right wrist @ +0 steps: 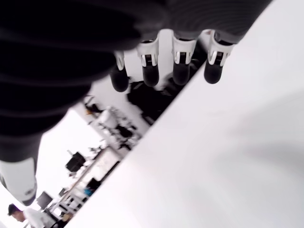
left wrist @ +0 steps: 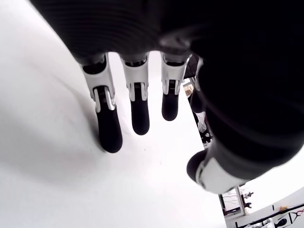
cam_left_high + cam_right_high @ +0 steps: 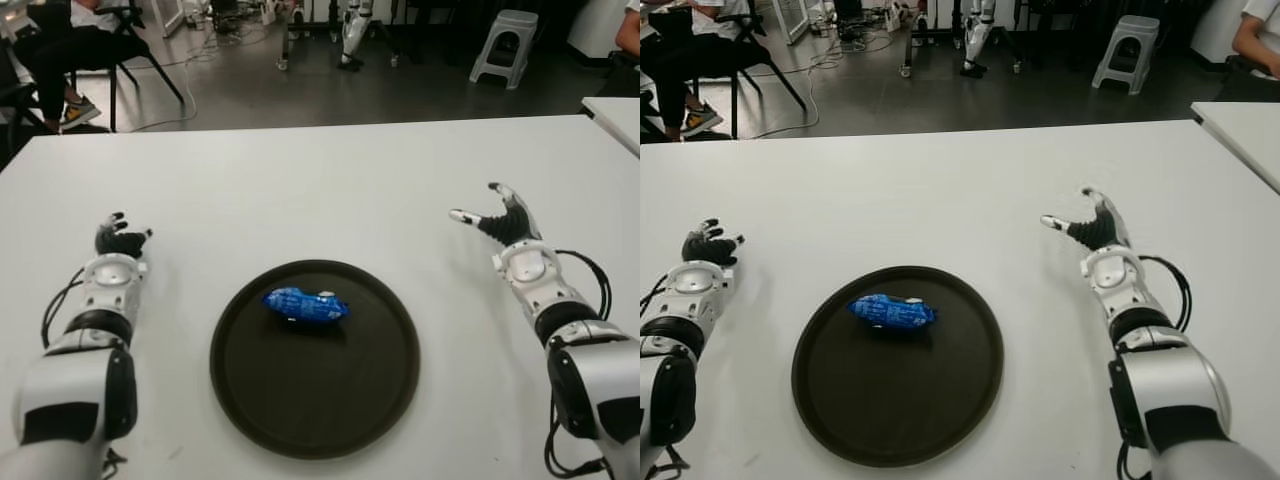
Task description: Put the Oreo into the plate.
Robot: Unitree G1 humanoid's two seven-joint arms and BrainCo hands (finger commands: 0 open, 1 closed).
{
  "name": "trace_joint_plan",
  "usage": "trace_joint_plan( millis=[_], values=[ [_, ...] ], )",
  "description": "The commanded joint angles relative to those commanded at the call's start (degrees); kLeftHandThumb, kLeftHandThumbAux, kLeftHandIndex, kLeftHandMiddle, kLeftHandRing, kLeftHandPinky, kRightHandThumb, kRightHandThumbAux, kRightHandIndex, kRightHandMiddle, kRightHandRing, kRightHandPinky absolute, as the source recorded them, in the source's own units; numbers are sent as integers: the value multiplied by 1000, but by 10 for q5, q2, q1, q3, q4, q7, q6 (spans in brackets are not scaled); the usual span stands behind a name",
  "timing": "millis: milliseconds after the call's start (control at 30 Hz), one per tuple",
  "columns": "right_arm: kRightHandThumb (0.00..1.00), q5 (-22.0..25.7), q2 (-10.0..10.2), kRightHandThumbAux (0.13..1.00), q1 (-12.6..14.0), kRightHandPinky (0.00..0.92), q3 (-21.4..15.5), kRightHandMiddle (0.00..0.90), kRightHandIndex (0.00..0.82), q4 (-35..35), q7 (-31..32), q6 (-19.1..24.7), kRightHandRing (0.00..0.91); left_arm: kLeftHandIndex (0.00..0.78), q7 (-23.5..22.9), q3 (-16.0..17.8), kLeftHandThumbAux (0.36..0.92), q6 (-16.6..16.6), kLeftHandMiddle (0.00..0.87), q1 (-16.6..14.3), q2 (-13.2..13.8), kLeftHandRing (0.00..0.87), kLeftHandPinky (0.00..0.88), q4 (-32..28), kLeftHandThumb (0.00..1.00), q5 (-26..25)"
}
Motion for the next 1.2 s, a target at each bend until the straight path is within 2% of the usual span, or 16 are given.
trace_joint_plan(
  millis=[200, 433, 633, 967, 1200],
  values=[
    [0, 16, 6, 561, -6, 0, -21, 0, 7, 0, 10, 15, 0, 128, -2, 0, 764, -1, 149, 3, 2, 170, 191, -1, 320, -2],
    [0, 15, 10, 573, -6, 10, -27, 5, 24, -1, 1, 19, 3, 114, -4, 1, 771, 1, 141, 1, 1, 165, 189, -3, 297, -5],
    [0, 17, 11, 603, -10, 7, -31, 10, 33, -1, 9, 28, 9, 101, -4, 2, 768, 1, 141, -1, -2, 161, 189, -4, 303, -6],
    [0, 51, 12, 597, -14, 11, -69, 31, 46, 0, 36, 39, 21, 125, 0, -1, 756, 1, 146, -2, -3, 167, 190, -5, 302, -2],
    [0, 54, 11, 588, -16, 40, -75, 31, 47, 0, 44, 45, 28, 137, -3, -1, 751, -3, 152, -2, -2, 168, 185, -6, 336, -3]
  ],
)
